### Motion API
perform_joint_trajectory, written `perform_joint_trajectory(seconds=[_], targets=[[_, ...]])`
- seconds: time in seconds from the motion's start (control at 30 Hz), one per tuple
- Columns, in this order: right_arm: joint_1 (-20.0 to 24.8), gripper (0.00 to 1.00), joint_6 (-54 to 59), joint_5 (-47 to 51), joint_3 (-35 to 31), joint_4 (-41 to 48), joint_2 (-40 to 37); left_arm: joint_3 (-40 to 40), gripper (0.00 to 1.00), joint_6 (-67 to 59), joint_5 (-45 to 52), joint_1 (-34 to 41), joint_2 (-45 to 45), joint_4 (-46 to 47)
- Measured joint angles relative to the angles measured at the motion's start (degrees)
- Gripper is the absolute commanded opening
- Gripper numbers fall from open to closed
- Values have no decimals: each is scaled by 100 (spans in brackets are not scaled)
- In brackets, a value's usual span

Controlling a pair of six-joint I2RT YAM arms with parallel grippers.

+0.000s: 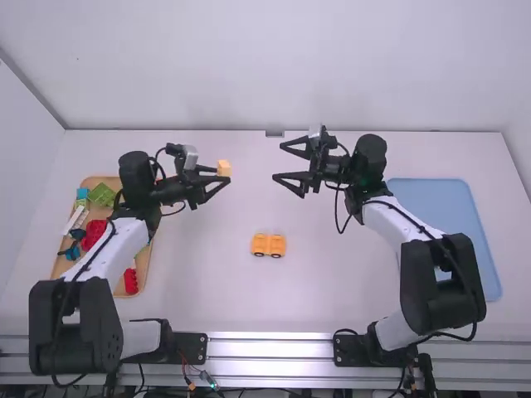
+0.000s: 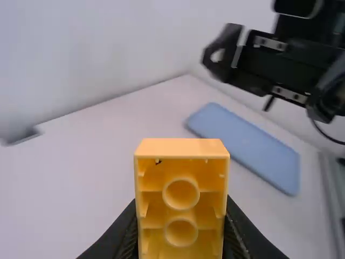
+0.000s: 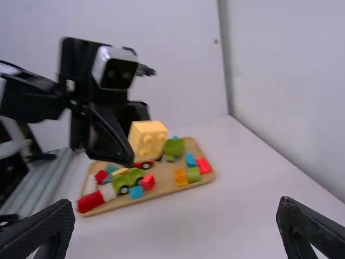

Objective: Assemble lego blocks to make yellow taxi

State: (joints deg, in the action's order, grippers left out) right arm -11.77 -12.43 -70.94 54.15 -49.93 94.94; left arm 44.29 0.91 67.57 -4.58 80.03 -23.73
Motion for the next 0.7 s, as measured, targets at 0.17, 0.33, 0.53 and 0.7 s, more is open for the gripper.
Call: perform_joint_trajectory(seconds=[0.17,0.33,0.53,0.7], targets=[[55,98,-382,-461,0,-127,0,275,2,435,603,535,721,-1329],[-116,95,-549,-575,0,37,0,404,2,977,859,846,1211,-2437],[-310,91,-826,-461,0,-46,2,404,2,1458,1036,1104,1394,-3084],[-332,86,-896,-330,0,-46,0,404,2,1698,1091,1156,1394,-3383]])
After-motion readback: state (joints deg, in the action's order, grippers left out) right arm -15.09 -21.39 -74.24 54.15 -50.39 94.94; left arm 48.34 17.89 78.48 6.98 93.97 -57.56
